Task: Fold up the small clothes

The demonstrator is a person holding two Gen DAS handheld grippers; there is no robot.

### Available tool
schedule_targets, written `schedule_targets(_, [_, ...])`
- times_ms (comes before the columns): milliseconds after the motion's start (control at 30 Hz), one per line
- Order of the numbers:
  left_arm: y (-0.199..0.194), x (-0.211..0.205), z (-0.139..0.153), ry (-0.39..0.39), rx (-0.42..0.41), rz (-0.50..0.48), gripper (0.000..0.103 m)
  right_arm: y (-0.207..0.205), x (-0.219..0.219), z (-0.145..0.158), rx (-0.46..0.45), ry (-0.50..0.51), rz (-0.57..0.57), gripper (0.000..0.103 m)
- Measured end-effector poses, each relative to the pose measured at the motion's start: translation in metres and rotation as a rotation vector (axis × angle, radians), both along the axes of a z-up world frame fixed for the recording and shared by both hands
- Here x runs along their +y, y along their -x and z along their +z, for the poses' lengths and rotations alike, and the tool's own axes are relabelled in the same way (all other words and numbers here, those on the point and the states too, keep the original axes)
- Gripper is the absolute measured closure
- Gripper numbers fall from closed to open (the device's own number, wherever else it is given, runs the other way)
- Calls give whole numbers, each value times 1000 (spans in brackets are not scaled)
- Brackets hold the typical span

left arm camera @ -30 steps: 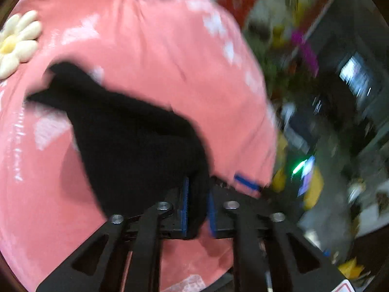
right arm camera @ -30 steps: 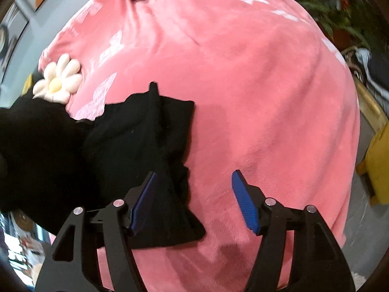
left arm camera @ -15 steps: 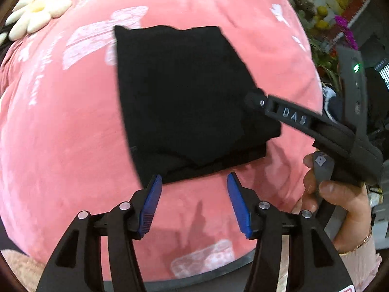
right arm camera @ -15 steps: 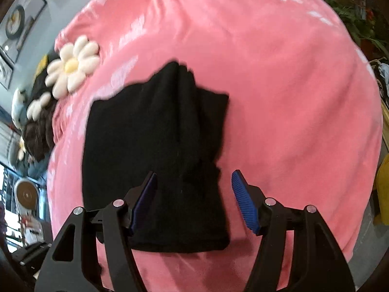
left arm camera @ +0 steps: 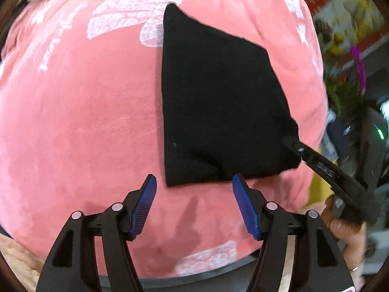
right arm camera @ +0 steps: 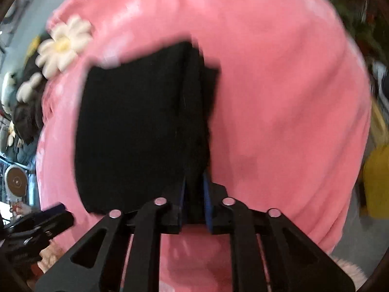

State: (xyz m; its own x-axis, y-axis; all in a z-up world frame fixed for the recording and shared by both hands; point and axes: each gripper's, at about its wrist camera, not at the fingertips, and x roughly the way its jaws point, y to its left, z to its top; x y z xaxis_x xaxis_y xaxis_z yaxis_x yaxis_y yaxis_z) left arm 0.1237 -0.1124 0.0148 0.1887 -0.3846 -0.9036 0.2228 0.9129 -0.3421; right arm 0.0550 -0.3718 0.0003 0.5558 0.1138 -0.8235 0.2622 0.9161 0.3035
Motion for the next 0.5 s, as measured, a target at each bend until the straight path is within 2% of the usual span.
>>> schedule_targets(67, [-15, 12, -1, 67, 23, 46, 38, -4, -7, 9, -29, -9, -14, 47])
schedule_targets(167, [-45, 19, -1, 104, 32, 97, 38, -24, -25, 8, -25, -48, -16, 47])
schedule_targets(267, [-81, 16, 0, 146, 37, 116, 37, -52, -38, 1, -3, -44, 8, 45])
schedule_targets(333, [-105, 6, -3, 140, 33, 110, 36, -71, -45, -8, 15, -41, 7, 45])
schedule_targets(400, [-123, -3, -12, 129, 31, 96, 35, -85, -45, -25, 40, -116, 18, 43])
schedule_targets(433, [-134, -9, -20, 129, 24, 83, 40, -90, -45, -31, 37, -161, 42, 55])
schedule_targets(467, [-140, -10, -22, 123, 0, 74, 53, -93, -44, -35, 27, -189, 69, 100])
schedule_targets(500, [-143, -13, -24, 124, -24, 61, 57, -91, -42, -30, -1, -144, 55, 99])
